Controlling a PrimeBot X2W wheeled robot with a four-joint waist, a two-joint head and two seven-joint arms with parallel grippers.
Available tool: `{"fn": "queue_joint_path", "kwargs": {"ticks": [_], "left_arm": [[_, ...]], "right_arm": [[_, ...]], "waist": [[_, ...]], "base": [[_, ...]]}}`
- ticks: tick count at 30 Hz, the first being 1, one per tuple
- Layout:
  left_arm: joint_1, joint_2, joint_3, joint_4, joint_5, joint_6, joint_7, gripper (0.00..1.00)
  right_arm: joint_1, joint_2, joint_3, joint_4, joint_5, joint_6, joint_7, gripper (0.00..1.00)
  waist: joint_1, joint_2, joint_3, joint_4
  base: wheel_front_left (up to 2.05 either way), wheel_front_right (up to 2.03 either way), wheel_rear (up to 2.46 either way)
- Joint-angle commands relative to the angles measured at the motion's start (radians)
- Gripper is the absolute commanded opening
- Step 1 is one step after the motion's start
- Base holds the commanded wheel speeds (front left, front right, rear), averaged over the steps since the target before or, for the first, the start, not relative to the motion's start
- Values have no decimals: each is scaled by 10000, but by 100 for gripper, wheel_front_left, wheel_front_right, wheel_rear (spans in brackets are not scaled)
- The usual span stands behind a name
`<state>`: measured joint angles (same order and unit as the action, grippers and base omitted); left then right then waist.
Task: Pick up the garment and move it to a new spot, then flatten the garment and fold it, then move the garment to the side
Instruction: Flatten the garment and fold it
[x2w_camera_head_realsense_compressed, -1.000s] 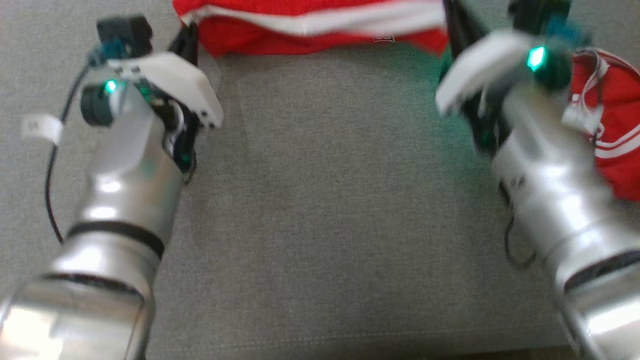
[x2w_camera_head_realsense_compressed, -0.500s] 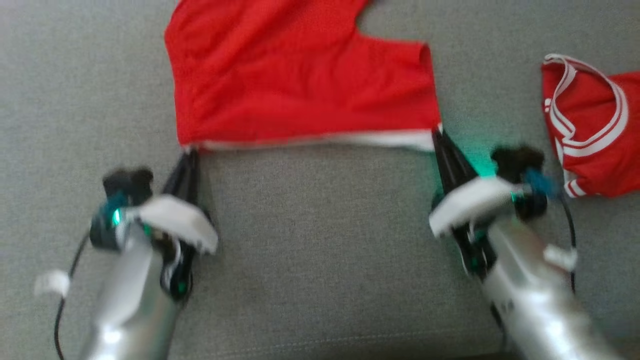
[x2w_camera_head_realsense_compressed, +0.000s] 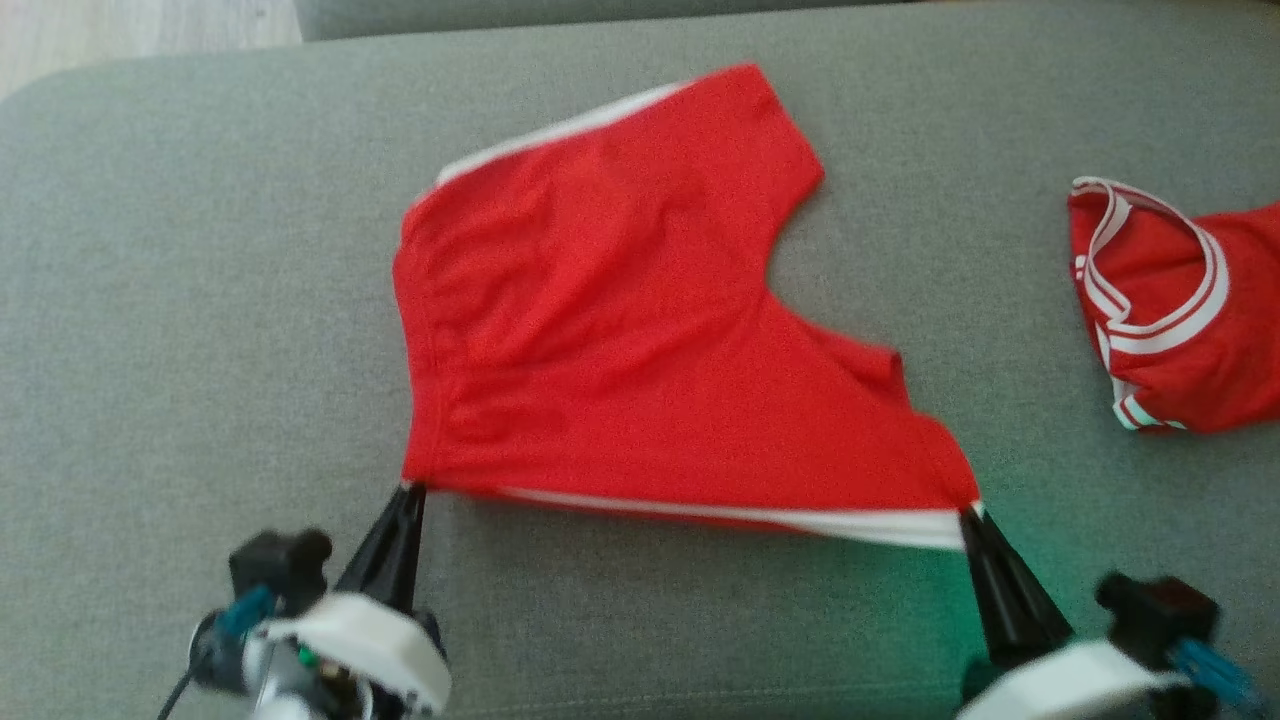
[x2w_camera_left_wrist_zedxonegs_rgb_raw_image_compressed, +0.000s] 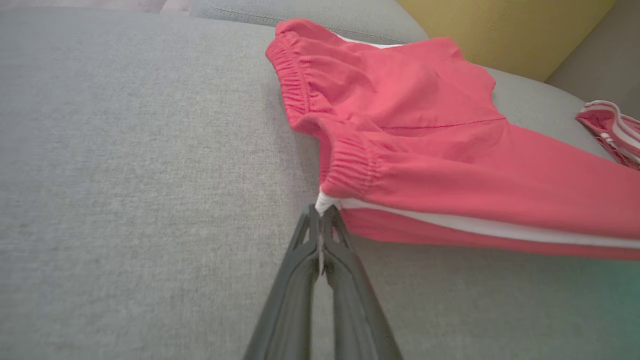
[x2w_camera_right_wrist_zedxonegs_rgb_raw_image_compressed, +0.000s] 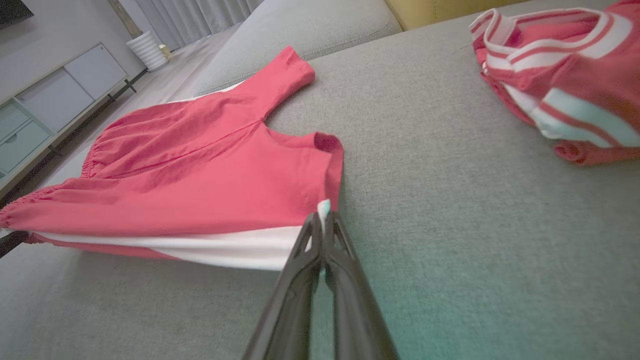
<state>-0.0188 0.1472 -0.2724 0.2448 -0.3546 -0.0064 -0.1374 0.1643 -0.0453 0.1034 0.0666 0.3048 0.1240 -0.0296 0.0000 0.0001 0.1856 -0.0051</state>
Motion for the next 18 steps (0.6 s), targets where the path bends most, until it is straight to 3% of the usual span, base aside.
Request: {"fn": "queue_joint_path", "kwargs": {"ticks": [1, 8, 14, 18], "left_arm": [[234, 325, 460, -813, -114, 207, 209, 0], [1883, 507, 545, -3002, -314, 889, 1391, 0], [2202, 642, 563, -3737, -429, 1069, 1957, 0], [1726, 714, 538, -3694, -469, 949, 2087, 0]], "right_arm": [[317, -62, -11, -988, -103, 67, 322, 0], [1914, -52, -557, -2800, 202, 67, 1395, 0], [1954, -51, -859, -3114, 299, 67, 1722, 0], [1192, -50, -1172, -3005, 173, 67, 1783, 0]], "waist": [[0, -1, -141, 24], [0, -1, -478, 0], [0, -1, -528, 110], [0, -1, -367, 217]], "base": [[0, 0, 0], [0, 0, 0], [0, 0, 0], [0, 0, 0]]}}
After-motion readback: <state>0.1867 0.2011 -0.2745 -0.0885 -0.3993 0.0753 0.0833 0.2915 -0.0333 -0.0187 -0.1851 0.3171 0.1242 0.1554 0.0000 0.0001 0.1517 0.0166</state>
